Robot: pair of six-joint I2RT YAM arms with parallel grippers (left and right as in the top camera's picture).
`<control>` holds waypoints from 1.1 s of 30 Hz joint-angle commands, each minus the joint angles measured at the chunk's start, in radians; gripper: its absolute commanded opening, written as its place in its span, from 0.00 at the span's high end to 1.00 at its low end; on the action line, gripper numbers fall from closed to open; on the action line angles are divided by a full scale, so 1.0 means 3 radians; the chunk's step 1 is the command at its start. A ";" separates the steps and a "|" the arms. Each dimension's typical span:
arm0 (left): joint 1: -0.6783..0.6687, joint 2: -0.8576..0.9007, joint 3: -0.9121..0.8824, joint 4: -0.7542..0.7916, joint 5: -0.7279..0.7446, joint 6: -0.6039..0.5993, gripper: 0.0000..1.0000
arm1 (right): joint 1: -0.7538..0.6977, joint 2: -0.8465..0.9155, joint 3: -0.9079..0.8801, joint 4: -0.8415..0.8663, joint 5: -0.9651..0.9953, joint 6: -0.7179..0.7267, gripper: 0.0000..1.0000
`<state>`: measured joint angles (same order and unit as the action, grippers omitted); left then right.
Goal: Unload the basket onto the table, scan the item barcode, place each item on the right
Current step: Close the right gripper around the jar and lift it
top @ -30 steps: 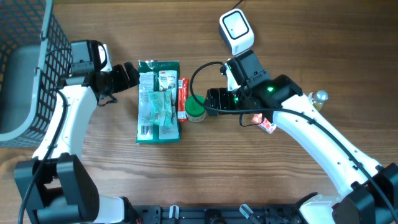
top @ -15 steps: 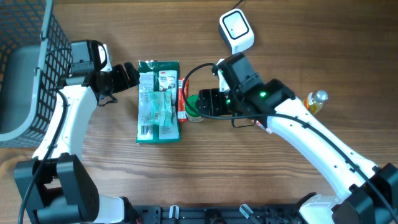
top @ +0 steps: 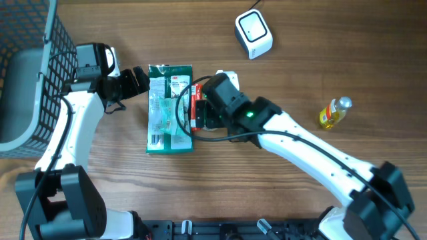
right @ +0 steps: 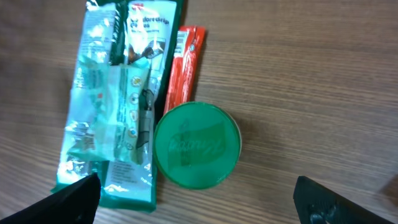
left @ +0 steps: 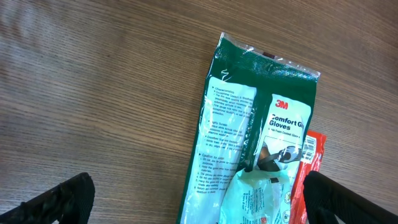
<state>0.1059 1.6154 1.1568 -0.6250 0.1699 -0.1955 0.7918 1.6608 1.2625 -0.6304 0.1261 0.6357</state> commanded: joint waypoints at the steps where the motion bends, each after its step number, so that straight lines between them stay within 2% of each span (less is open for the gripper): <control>1: 0.0029 -0.0037 0.0043 0.0011 -0.0023 0.0029 0.00 | 0.0028 0.0211 -0.0027 0.0057 0.0132 0.0061 0.00; 8: 0.0029 -0.0037 0.0043 0.0011 -0.0023 0.0029 0.00 | 0.0034 0.0437 -0.0027 0.0181 0.0078 -0.0024 0.00; 33: 0.0029 -0.0037 0.0043 0.0011 -0.0023 0.0029 0.00 | 0.0034 0.0446 -0.0027 0.0230 0.0080 -0.0027 0.00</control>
<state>0.1059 1.6154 1.1568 -0.6250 0.1699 -0.1955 0.7971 1.7741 1.2625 -0.5667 0.1394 0.6315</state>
